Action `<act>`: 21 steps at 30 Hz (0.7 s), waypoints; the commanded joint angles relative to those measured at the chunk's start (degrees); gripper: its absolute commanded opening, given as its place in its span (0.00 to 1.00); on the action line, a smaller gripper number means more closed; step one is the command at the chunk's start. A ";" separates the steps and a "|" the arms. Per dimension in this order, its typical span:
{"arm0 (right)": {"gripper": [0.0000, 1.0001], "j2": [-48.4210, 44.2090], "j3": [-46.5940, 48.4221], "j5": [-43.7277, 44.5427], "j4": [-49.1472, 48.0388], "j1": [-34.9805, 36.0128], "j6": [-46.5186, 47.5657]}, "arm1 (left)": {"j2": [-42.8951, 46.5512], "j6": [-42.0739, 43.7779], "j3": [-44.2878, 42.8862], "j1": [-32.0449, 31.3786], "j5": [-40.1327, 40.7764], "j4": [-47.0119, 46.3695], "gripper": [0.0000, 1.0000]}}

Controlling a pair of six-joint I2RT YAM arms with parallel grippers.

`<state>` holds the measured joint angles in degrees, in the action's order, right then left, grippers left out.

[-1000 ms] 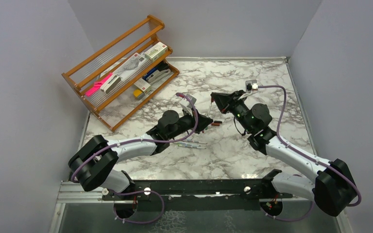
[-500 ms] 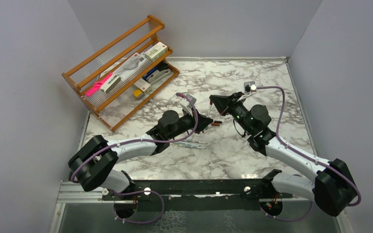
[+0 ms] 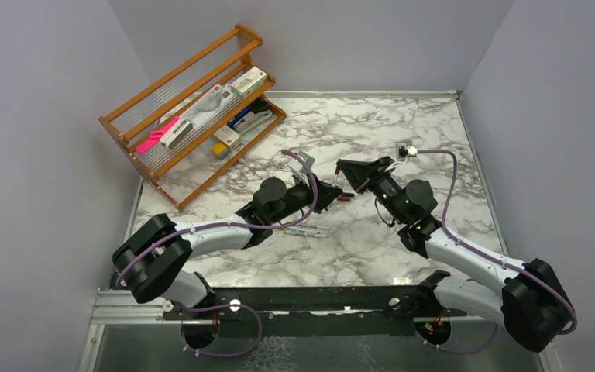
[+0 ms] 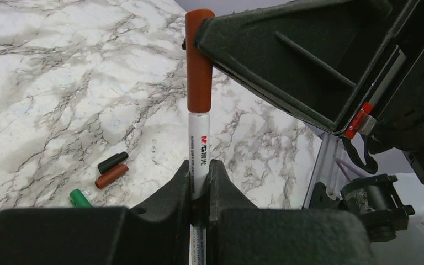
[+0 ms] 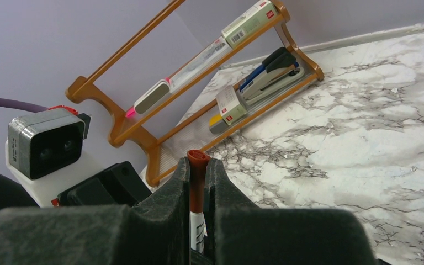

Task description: Insert the pens into the pen caps

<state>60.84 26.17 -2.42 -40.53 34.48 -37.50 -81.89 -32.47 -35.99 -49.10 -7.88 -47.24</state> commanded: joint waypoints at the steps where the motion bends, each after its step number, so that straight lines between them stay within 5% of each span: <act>1: 0.02 -0.52 -4.14 -4.58 2.21 0.30 0.46 | 0.11 1.76 -3.98 0.51 4.26 -8.24 0.00; 21: 0.02 0.62 -8.11 -17.55 7.62 0.33 0.21 | 0.48 5.18 -9.12 0.59 2.37 -8.27 0.00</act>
<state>59.07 22.63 -5.93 -42.94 32.82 -37.01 -82.59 -27.88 -38.22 -49.63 -9.37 -43.62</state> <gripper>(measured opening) 0.067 0.090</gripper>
